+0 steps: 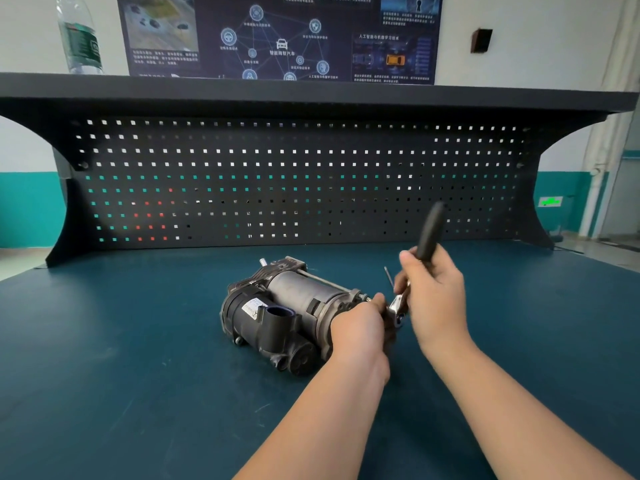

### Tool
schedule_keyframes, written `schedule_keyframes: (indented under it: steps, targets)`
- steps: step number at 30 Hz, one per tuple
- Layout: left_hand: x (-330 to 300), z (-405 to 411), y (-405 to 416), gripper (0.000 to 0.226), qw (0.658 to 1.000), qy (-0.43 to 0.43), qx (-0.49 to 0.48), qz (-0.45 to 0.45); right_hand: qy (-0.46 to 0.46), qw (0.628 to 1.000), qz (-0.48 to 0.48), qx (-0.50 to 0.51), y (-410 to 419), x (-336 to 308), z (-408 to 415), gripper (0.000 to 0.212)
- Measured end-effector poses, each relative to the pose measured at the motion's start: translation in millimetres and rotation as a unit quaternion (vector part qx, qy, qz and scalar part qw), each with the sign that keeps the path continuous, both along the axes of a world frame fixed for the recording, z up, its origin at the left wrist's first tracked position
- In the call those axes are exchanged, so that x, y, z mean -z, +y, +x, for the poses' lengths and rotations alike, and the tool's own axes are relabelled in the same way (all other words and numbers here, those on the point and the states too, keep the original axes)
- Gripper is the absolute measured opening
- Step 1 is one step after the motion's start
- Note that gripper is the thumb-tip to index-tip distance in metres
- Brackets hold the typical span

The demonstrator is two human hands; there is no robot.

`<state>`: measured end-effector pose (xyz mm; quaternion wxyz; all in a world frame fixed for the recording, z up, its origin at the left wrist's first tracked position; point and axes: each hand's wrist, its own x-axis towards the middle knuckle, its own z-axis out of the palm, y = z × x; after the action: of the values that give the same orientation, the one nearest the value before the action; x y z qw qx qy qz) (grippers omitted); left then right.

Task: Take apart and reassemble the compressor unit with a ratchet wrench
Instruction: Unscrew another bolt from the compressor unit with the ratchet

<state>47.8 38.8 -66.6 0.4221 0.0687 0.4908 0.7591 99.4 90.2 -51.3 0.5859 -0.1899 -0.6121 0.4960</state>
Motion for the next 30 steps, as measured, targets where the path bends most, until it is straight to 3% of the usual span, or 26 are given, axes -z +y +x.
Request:
schedule_keyframes:
  steps: [2, 4, 6, 7, 9, 11, 12, 14, 15, 17, 20, 22, 24, 26, 28, 30]
  targets:
    - [-1.3, 1.1, 1.0, 0.037, 1.0, -0.002, -0.009, 0.005, 0.017, 0.976, -0.219, -0.01, 10.6, -1.1, 0.2, 0.02]
    - [-1.8, 2.2, 1.5, 0.036, 1.0, -0.009, -0.018, 0.007, 0.029, 0.909, -0.406, -0.089, 17.2, 5.0, 3.5, 0.025]
    - [-1.6, 2.7, 2.8, 0.034, 1.0, -0.009, -0.019, -0.002, 0.046, 0.854, -0.499, -0.141, 19.0, 7.8, 5.5, 0.027]
    - [-1.5, 3.1, 2.3, 0.033, 1.0, -0.01, -0.018, -0.003, 0.047, 0.853, -0.499, -0.147, 18.7, 7.5, 4.8, 0.027]
    - [-0.2, 3.0, 1.5, 0.034, 1.0, -0.005, -0.017, 0.001, 0.033, 0.907, -0.407, -0.108, 17.5, 4.0, 2.1, 0.025]
    - [2.5, 3.3, 1.4, 0.035, 1.0, 0.007, -0.015, -0.006, -0.005, 0.982, -0.187, -0.024, 13.4, -1.0, 2.1, 0.02]
    - [3.9, 3.6, 1.5, 0.034, 1.0, 0.014, -0.016, -0.01, -0.041, 0.998, -0.051, 0.01, 9.4, -2.0, 3.5, 0.017]
    - [4.1, 4.3, 0.0, 0.024, 1.0, 0.018, -0.01, -0.003, -0.106, 0.98, 0.164, 0.023, 1.3, 1.1, 6.2, 0.014]
    - [2.7, 4.8, -2.0, 0.018, 1.0, 0.011, 0.0, 0.006, -0.13, 0.967, 0.219, 0.017, -1.7, 3.2, 6.9, 0.013]
    - [1.4, 4.7, -4.4, 0.018, 1.0, 0.006, 0.012, 0.011, -0.131, 0.964, 0.233, 0.003, -4.6, 5.0, 7.2, 0.013]
    - [1.8, 2.3, -2.0, 0.023, 1.0, 0.012, 0.001, -0.011, -0.056, 0.994, 0.098, 0.006, -1.5, -0.3, 4.3, 0.018]
    - [0.5, 1.8, -0.2, 0.021, 1.0, 0.007, -0.01, -0.017, -0.023, 0.995, -0.1, 0.008, 7.0, -3.1, 1.3, 0.02]
    - [0.5, 0.9, 1.9, 0.025, 1.0, 0.004, -0.019, -0.017, 0.003, 0.943, -0.328, -0.054, 14.5, -0.3, 1.9, 0.022]
    - [1.0, 0.0, 3.5, 0.03, 1.0, 0.004, -0.021, -0.019, 0.034, 0.876, -0.463, -0.129, 18.2, 5.1, 5.2, 0.024]
    - [1.0, 1.0, 2.8, 0.03, 1.0, 0.004, -0.02, -0.022, 0.046, 0.861, -0.483, -0.152, 18.4, 6.2, 5.3, 0.025]
    - [1.4, 1.4, 1.6, 0.029, 1.0, 0.006, -0.02, -0.02, 0.041, 0.909, -0.398, -0.116, 17.0, 2.8, 2.5, 0.024]
